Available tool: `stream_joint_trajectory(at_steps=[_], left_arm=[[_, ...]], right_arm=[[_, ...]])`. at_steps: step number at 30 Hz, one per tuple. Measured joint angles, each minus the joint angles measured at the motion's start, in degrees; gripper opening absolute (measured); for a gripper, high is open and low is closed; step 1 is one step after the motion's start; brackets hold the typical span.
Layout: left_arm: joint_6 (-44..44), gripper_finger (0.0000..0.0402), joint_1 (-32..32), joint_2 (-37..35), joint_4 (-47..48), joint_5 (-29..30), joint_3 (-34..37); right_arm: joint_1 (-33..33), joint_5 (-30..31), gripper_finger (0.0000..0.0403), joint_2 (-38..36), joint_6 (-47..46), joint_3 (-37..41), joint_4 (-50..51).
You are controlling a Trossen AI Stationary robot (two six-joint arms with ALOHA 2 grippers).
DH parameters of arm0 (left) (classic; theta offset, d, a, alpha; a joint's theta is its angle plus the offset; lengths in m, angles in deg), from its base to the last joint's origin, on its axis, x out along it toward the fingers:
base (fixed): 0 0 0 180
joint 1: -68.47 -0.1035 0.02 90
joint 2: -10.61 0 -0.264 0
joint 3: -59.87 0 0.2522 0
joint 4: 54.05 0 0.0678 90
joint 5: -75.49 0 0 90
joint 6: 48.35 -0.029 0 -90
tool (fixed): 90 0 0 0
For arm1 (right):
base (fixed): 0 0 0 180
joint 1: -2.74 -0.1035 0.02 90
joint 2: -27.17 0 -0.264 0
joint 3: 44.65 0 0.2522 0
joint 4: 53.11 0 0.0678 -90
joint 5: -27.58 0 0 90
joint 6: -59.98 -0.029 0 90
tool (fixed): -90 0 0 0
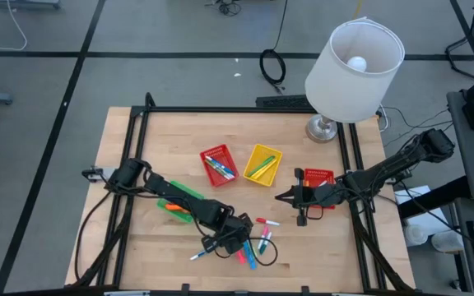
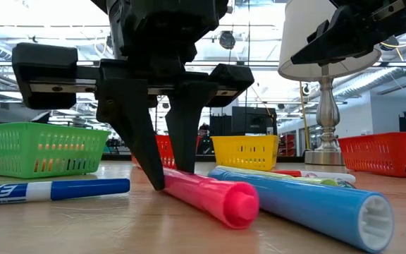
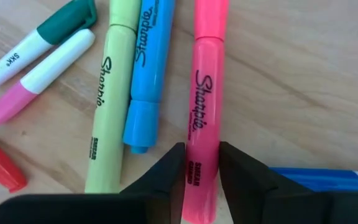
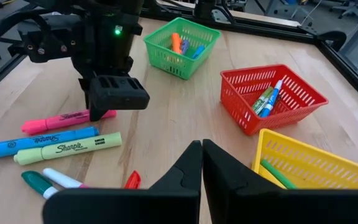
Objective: Pick & Place Markers
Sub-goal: Put the pink highlighter into the green bin
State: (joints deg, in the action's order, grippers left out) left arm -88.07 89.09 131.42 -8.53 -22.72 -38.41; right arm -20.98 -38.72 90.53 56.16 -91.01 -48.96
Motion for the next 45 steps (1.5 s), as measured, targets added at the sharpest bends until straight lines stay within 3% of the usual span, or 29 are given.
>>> stream_joint_trajectory(at_steps=[11, 15, 27, 35, 40, 45], left_arm=[[2.78, 0.0084, -0.41, 1.22, -0.68, -4.06, -0.04], [2.80, 0.0049, -0.37, 1.22, -0.44, -4.00, -0.04], [2.84, 0.0049, 0.18, -1.10, 4.16, -0.51, -0.07], [5.88, 0.0048, 2.15, -11.06, 9.97, 3.98, -0.06], [10.62, 0.0048, 2.26, -21.50, 12.10, 4.70, -0.11], [18.21, 0.0044, 0.48, -33.80, 15.27, 1.29, 0.79]], right_arm=[[0.00, -0.02, 0.0000, 0.00, 0.00, -0.01, 0.02], [0.00, -0.02, 0.0000, 0.00, 0.00, -0.02, 0.02], [0.01, -0.02, 0.0000, 0.00, 0.01, -0.02, -0.04], [0.00, -0.02, 0.0000, 0.01, 0.02, -0.02, -1.00], [0.00, -0.06, 0.0000, 0.00, 0.02, -0.02, -2.03], [0.02, -3.65, 0.0000, 0.00, 0.00, -0.02, -2.47]])
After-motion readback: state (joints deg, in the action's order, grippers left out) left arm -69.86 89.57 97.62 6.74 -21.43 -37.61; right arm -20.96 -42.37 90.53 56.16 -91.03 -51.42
